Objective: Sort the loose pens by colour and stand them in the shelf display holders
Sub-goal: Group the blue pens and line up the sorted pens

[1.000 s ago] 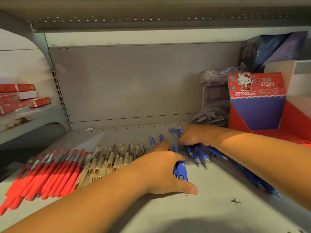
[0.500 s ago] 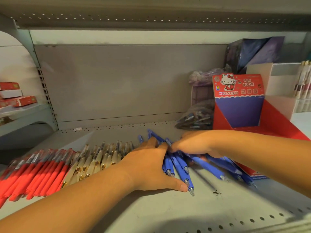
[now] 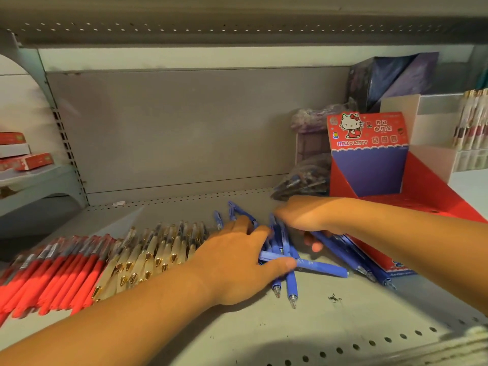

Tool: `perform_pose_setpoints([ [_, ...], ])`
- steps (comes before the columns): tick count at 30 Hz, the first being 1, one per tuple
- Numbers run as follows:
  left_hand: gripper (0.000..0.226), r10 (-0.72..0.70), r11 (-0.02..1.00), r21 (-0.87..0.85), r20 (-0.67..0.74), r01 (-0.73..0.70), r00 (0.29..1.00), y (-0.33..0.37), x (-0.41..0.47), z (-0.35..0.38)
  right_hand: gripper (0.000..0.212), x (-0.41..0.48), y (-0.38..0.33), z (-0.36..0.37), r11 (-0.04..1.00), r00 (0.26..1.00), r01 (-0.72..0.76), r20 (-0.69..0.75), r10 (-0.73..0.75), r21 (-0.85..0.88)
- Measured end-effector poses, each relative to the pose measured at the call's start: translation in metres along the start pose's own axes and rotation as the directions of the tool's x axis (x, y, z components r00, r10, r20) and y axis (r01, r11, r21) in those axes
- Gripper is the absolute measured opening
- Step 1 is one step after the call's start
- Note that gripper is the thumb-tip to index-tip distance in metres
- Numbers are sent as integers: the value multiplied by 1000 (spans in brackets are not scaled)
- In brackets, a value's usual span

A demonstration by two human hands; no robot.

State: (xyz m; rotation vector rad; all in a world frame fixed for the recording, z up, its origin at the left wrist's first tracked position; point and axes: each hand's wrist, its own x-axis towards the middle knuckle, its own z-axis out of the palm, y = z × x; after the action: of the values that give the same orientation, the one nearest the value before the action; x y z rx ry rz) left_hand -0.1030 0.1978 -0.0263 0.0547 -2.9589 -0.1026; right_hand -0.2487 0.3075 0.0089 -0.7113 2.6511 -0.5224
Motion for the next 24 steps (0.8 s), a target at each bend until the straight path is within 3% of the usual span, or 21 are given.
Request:
perform_pose_setpoints([
  [6, 12, 109, 985, -136, -8, -109, 994, -9, 5, -13, 26, 10, 4, -11, 968, 999, 6, 39, -17, 250],
  [9, 14, 183, 974, -143, 22, -178, 983, -13, 6, -18, 6, 10, 3, -8, 876, 997, 14, 55, -46, 482],
  [14, 18, 241, 968, -72, 5, -240, 971, -18, 10, -18, 12, 17, 0, 2, 771, 986, 125, 5, -164, 624],
  [16, 18, 212, 976, -55, -19, -213, 977, -19, 13, -18, 8, 17, -3, 6, 805, 983, 166, -34, -179, 570],
  [19, 19, 160, 986, -42, -65, -163, 985, -24, 18, -19, 19, 20, -2, 11, 930, 968, 235, -155, -198, 284],
  [21, 24, 96, 993, -66, -83, -101, 992, -29, 21, -17, 29, 21, 1, 14, 935, 963, 246, -171, -207, 255],
  [24, 36, -10, 999, -47, -69, 7, 998, -32, 23, -12, 27, 21, 2, 18, 933, 961, 247, -190, -201, 263],
])
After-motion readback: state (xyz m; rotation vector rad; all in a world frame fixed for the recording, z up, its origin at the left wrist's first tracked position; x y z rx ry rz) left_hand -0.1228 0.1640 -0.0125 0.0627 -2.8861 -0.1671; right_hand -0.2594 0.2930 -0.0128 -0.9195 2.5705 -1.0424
